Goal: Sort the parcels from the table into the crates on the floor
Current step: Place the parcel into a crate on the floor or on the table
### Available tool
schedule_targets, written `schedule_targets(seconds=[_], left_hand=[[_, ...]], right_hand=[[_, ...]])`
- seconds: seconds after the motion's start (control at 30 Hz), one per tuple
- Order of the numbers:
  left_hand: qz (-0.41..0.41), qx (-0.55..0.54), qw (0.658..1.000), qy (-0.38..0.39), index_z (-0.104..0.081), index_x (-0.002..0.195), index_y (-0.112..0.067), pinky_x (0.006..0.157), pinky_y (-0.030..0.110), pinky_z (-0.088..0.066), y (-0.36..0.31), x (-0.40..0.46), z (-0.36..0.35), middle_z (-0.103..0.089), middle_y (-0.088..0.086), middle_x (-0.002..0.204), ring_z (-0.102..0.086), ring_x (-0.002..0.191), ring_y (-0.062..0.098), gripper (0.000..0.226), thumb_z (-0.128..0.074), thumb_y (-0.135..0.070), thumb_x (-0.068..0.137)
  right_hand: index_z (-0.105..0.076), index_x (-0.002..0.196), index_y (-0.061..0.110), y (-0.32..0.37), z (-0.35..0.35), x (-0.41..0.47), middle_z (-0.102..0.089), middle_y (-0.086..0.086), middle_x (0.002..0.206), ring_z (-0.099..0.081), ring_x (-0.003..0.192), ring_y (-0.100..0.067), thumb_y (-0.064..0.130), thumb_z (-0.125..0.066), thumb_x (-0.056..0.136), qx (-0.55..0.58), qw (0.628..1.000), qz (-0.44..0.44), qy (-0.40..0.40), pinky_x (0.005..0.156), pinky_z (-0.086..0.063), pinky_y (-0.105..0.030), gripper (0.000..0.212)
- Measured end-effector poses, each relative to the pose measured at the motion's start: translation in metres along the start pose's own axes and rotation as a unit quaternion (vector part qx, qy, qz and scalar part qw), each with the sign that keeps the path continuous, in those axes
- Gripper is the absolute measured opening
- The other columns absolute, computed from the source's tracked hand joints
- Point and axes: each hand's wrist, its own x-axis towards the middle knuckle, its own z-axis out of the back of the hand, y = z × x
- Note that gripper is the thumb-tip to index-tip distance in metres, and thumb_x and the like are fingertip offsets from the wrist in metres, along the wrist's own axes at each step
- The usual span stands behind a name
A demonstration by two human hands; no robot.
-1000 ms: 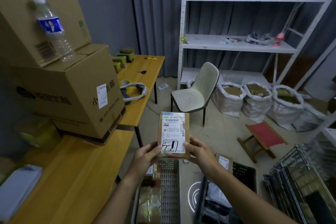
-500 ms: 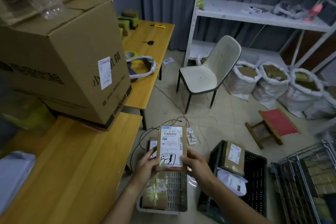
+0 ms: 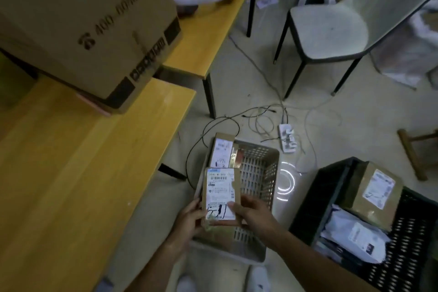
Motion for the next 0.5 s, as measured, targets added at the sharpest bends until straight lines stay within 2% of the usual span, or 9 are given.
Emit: schedule_targets(seconds=[0.07, 0.17, 0.23, 0.3, 0.37, 0.4, 0.43, 0.5], left_hand=[[0.005, 0.012, 1.000, -0.006, -0.066, 0.123, -0.014, 0.092, 0.045, -0.054, 0.019, 0.036, 0.010, -0.075, 0.013, 0.112, -0.071, 0.104, 0.034, 0.039, -0.052, 0.004, 0.092], [0.009, 0.049, 0.999, 0.004, -0.064, 0.130, -0.014, 0.094, 0.044, -0.055, 0.040, 0.085, 0.023, -0.075, 0.010, 0.115, -0.071, 0.106, 0.031, 0.044, -0.052, 0.002, 0.092], [0.020, 0.073, 0.997, -0.005, -0.069, 0.121, -0.017, 0.077, 0.031, -0.060, 0.051, 0.114, 0.030, -0.078, 0.006, 0.102, -0.076, 0.090, 0.022, 0.037, -0.049, -0.001, 0.094], [0.038, 0.104, 0.993, -0.028, -0.073, 0.102, -0.014, 0.057, 0.020, -0.055, 0.062, 0.143, 0.042, -0.078, 0.007, 0.084, -0.075, 0.070, 0.017, 0.028, -0.046, -0.008, 0.099], [0.033, 0.158, 0.985, -0.060, -0.074, 0.089, -0.012, 0.065, 0.024, -0.052, 0.077, 0.179, 0.059, -0.077, 0.009, 0.086, -0.071, 0.080, 0.025, 0.027, -0.050, -0.008, 0.100], [0.017, 0.193, 0.979, -0.065, -0.072, 0.081, -0.017, 0.070, 0.028, -0.048, 0.085, 0.195, 0.067, -0.075, 0.002, 0.083, -0.068, 0.084, 0.025, 0.031, -0.050, -0.004, 0.099], [0.008, 0.240, 0.968, -0.077, -0.067, 0.075, -0.028, 0.072, 0.029, -0.046, 0.093, 0.210, 0.074, -0.070, -0.009, 0.078, -0.064, 0.083, 0.020, 0.039, -0.050, -0.002, 0.099], [-0.010, 0.310, 0.946, -0.095, -0.056, 0.078, -0.038, 0.074, 0.027, -0.043, 0.105, 0.231, 0.081, -0.058, -0.021, 0.076, -0.057, 0.079, 0.011, 0.042, -0.053, -0.002, 0.099]], right_hand=[[-0.067, 0.123, 0.015, -0.027, -0.001, 0.040, -0.075, -0.004, 0.118, -0.075, 0.100, -0.019, 0.013, -0.067, 0.095, 0.010, 1.000, 0.000, -0.005, 0.075, -0.061, -0.025, 0.028], [-0.068, 0.122, 0.012, -0.069, -0.007, 0.095, -0.074, -0.007, 0.120, -0.075, 0.101, -0.023, 0.009, -0.067, 0.095, 0.024, 0.999, -0.007, -0.032, 0.075, -0.062, -0.026, 0.027], [-0.070, 0.116, 0.015, -0.099, -0.011, 0.127, -0.076, -0.005, 0.115, -0.076, 0.093, -0.020, 0.007, -0.069, 0.094, 0.041, 0.998, -0.022, -0.048, 0.071, -0.062, -0.029, 0.024], [-0.072, 0.111, 0.023, -0.125, -0.015, 0.155, -0.077, -0.002, 0.112, -0.076, 0.089, -0.017, 0.009, -0.071, 0.093, 0.041, 0.997, -0.020, -0.065, 0.073, -0.062, -0.034, 0.023], [-0.073, 0.111, 0.029, -0.148, -0.018, 0.178, -0.077, 0.003, 0.113, -0.075, 0.097, -0.018, 0.015, -0.074, 0.090, 0.040, 0.996, -0.015, -0.080, 0.088, -0.061, -0.044, 0.026], [-0.073, 0.112, 0.029, -0.157, -0.019, 0.188, -0.077, 0.005, 0.111, -0.075, 0.099, -0.019, 0.016, -0.074, 0.089, 0.042, 0.995, -0.017, -0.084, 0.091, -0.060, -0.047, 0.026], [-0.072, 0.114, 0.027, -0.165, -0.021, 0.196, -0.077, 0.006, 0.110, -0.075, 0.099, -0.020, 0.014, -0.073, 0.090, 0.047, 0.995, -0.021, -0.089, 0.091, -0.060, -0.047, 0.027], [-0.071, 0.115, 0.023, -0.177, -0.025, 0.209, -0.077, 0.005, 0.110, -0.075, 0.099, -0.020, 0.011, -0.072, 0.092, 0.052, 0.993, -0.024, -0.104, 0.090, -0.061, -0.046, 0.026]])
